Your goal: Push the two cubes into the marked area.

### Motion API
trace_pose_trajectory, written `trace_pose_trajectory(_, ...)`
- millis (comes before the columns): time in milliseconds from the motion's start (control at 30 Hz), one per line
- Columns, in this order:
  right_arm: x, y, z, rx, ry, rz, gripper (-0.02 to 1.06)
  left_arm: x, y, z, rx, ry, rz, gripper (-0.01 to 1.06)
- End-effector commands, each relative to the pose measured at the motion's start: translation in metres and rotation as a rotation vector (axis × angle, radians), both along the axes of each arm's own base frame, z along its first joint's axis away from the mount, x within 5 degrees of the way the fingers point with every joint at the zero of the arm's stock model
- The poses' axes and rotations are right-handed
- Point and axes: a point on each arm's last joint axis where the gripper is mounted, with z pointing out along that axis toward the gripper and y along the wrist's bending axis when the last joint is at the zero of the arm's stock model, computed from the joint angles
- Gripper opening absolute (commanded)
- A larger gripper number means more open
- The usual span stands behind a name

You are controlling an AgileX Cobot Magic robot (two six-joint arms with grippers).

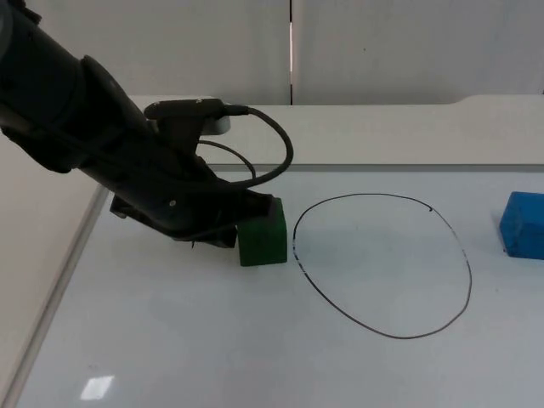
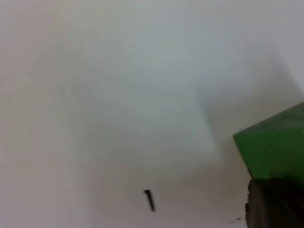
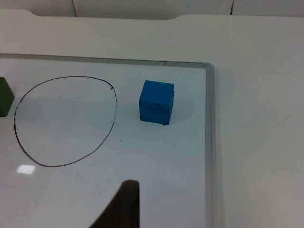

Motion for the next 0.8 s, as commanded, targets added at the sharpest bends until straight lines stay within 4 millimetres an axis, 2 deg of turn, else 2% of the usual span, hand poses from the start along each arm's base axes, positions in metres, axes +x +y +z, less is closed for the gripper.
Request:
trace_pose_trajectory(0,-0.0004,-0.0001,-0.0001,-0.006,-0.007,-0.001,1.05,-0.0021,-0.0088,0.0019,-0.006,-0.012,-0.011,0.0)
trace_pose_trajectory(167,-0.0004,-0.0001,-0.0001,-0.006,-0.007,-0.001,1.05,-0.0038,-0.0152,0.0025,0.003,-0.036,-0.019,0.0)
trace_pose_trajectory(767,-0.0004,-0.0001,-0.0001,-0.006,-0.007,-0.001,1.05,-0.0006,-0.0134,0.0035,0.017,-0.07,0.001,0.0)
